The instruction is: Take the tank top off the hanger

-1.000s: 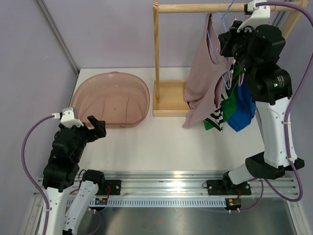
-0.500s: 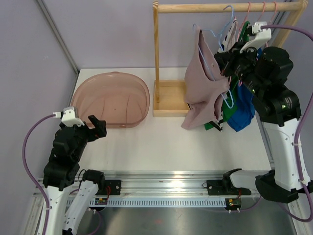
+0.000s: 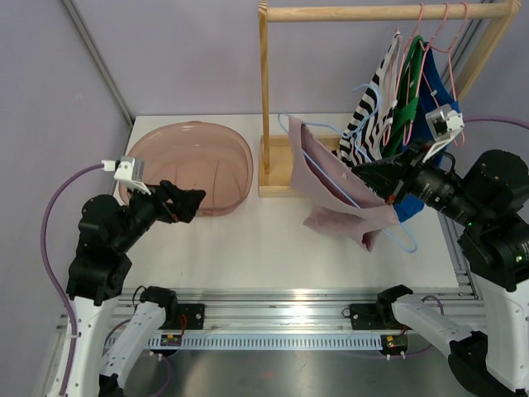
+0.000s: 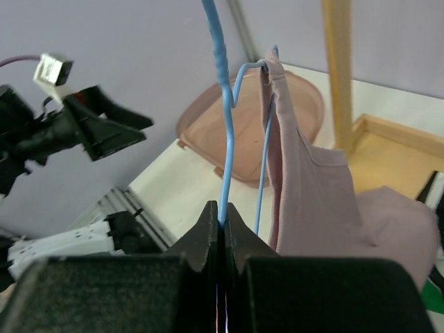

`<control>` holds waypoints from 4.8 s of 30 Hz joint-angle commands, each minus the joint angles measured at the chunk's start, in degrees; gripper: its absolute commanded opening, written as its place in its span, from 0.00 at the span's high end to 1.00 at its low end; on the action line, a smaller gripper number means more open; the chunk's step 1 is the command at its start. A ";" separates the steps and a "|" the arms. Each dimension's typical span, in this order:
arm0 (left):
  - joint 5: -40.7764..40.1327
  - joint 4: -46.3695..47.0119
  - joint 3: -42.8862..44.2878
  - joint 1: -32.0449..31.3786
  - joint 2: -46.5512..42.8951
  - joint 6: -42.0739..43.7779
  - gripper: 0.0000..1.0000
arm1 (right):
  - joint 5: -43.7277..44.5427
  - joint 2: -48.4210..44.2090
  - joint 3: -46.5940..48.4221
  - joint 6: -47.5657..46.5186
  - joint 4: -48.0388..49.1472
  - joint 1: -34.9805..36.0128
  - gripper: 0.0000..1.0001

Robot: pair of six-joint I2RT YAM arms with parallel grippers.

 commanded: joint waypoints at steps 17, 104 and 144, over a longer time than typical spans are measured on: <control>-30.04 12.88 13.54 -33.79 16.81 4.42 0.01 | -15.28 -2.10 -15.95 18.90 17.87 1.78 1.00; -22.62 12.00 -15.20 -44.54 5.23 -13.51 0.85 | 23.46 -20.84 -48.94 4.57 52.54 3.99 1.00; -31.48 -2.78 -10.89 -45.95 5.66 -11.84 0.01 | 34.91 44.49 35.99 -6.76 5.21 1.44 0.49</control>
